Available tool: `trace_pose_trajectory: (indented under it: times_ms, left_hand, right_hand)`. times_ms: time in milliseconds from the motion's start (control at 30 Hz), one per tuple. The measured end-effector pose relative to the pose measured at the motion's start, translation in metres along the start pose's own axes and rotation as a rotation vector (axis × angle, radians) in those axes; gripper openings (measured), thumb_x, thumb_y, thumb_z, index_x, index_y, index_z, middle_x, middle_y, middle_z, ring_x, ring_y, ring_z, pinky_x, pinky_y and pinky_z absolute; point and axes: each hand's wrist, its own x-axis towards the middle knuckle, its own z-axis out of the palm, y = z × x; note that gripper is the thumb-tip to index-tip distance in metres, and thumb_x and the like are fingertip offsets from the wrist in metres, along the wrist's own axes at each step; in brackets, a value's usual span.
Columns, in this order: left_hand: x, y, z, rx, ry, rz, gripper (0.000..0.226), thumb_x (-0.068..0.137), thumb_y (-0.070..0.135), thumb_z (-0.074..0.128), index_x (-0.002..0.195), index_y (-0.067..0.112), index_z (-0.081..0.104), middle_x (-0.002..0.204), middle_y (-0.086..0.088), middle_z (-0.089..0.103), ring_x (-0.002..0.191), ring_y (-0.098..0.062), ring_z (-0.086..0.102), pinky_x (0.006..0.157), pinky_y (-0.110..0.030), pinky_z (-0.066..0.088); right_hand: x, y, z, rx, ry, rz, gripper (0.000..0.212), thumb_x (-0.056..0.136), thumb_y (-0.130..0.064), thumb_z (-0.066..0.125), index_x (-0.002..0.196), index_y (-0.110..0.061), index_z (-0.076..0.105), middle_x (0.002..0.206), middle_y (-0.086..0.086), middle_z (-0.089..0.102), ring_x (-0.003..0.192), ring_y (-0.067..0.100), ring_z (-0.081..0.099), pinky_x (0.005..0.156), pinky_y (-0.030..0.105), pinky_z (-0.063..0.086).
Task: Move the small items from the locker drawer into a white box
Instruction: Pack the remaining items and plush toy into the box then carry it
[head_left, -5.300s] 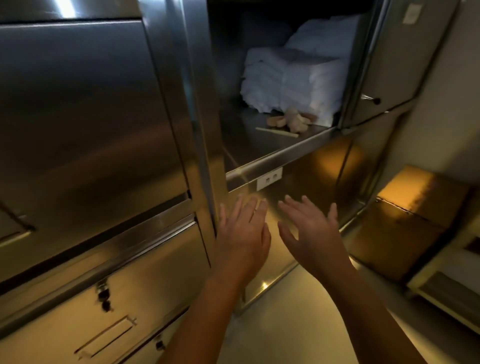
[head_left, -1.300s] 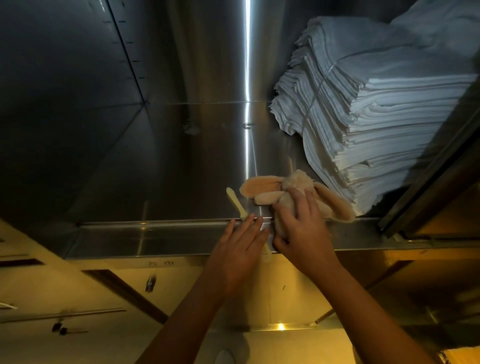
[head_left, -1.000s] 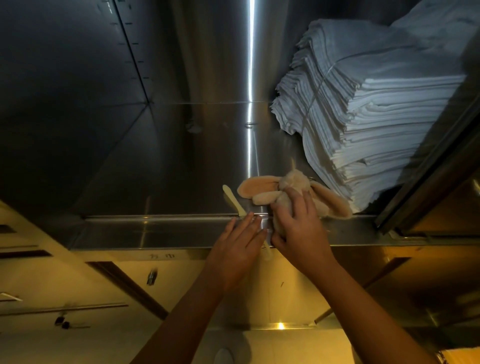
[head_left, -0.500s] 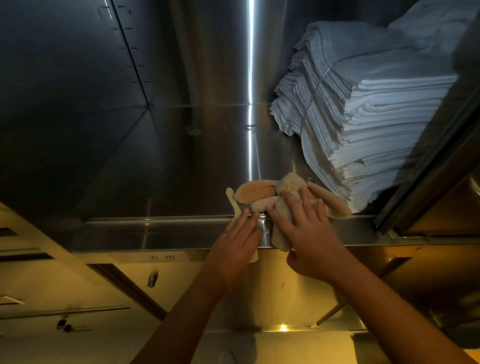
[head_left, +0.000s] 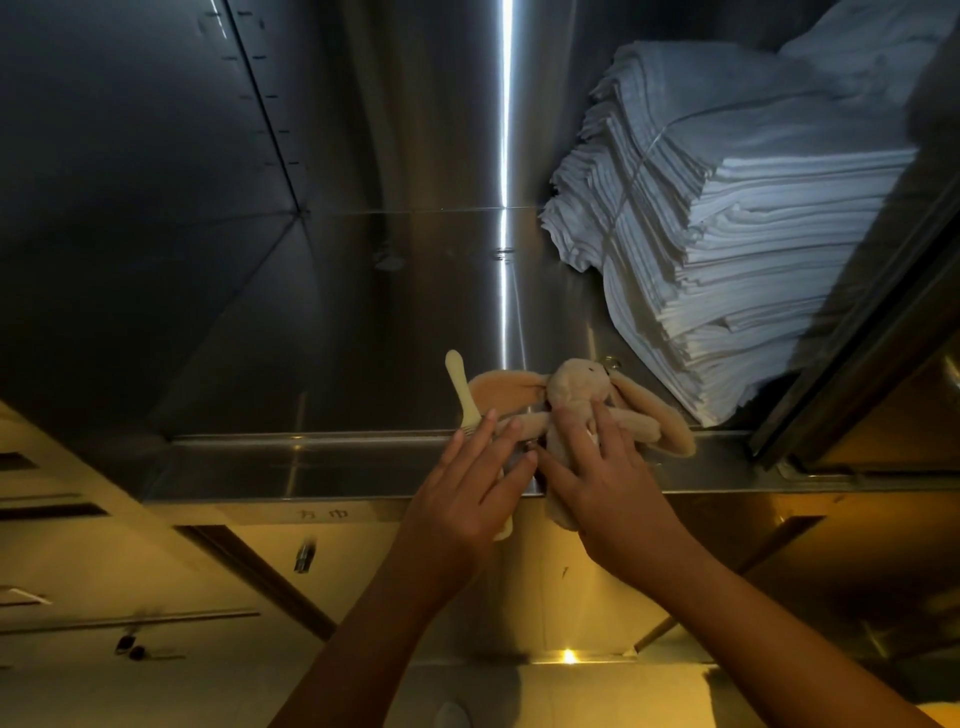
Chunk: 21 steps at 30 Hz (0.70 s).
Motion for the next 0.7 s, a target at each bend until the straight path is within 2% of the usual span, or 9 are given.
trace_pose_trajectory:
  times_ms: [167,267,333,400,467,600,700]
  left_hand:
    - [0.003,0.005,-0.006,0.001,0.031,-0.02,0.038,0.084,0.01,0.043,0.119,0.004,0.054,0.127,-0.02,0.049,0.123,-0.038,0.038,0.095,-0.061,0.025]
    - [0.001,0.012,-0.009,-0.005,0.045,-0.048,0.031,0.094,0.014,0.035,0.118,0.004,0.053,0.126,-0.02,0.051,0.121,-0.038,0.039,0.094,-0.062,0.026]
    - [-0.001,0.016,-0.01,0.016,0.031,-0.062,0.035,0.098,0.017,0.031,0.116,0.003,0.057,0.123,-0.021,0.056,0.12,-0.038,0.04,0.092,-0.062,0.028]
    - [-0.002,0.022,-0.011,0.041,-0.002,-0.073,0.037,0.088,0.016,0.038,0.114,0.002,0.061,0.121,-0.021,0.057,0.119,-0.037,0.04,0.092,-0.06,0.03]
    - [-0.003,0.028,-0.012,0.067,-0.027,-0.091,0.041,0.083,0.015,0.039,0.114,0.002,0.062,0.121,-0.021,0.058,0.12,-0.035,0.039,0.092,-0.059,0.03]
    - [-0.004,0.036,-0.017,0.131,-0.018,-0.122,0.039,0.079,0.008,0.047,0.115,0.002,0.061,0.122,-0.022,0.057,0.12,-0.035,0.037,0.09,-0.06,0.028]
    - [-0.009,0.04,-0.024,0.172,-0.026,-0.171,0.053,0.065,0.004,0.059,0.118,0.002,0.058,0.123,-0.022,0.056,0.12,-0.035,0.035,0.089,-0.061,0.026]
  right_hand:
    - [-0.01,-0.005,0.005,0.05,0.021,0.021,0.069,0.049,-0.019,0.088,0.114,-0.014,0.065,0.131,0.023,0.05,0.117,0.053,0.044,0.083,0.058,0.044]
    - [-0.014,-0.005,0.002,0.055,0.042,-0.002,0.061,0.051,-0.018,0.088,0.108,-0.012,0.068,0.129,0.022,0.052,0.115,0.052,0.046,0.081,0.057,0.047]
    - [-0.017,-0.002,0.001,0.07,0.066,-0.032,0.049,0.062,-0.018,0.081,0.107,-0.009,0.068,0.128,0.024,0.053,0.116,0.052,0.045,0.083,0.057,0.049]
    - [-0.02,0.0,0.0,0.121,0.06,-0.04,0.04,0.077,-0.019,0.067,0.113,-0.004,0.064,0.13,0.027,0.049,0.121,0.05,0.041,0.087,0.054,0.049]
    - [-0.021,0.001,-0.002,0.165,0.077,-0.05,0.038,0.083,-0.02,0.062,0.116,-0.001,0.062,0.131,0.029,0.047,0.123,0.049,0.039,0.089,0.053,0.048]
    - [-0.017,0.003,-0.006,0.193,0.243,-0.143,0.036,0.068,-0.012,0.077,0.1,0.001,0.068,0.124,0.025,0.053,0.11,0.052,0.051,0.082,0.057,0.05]
    - [-0.014,-0.001,-0.008,0.185,0.283,-0.237,0.027,0.068,-0.014,0.075,0.093,-0.003,0.071,0.113,0.02,0.064,0.108,0.05,0.053,0.085,0.054,0.047]
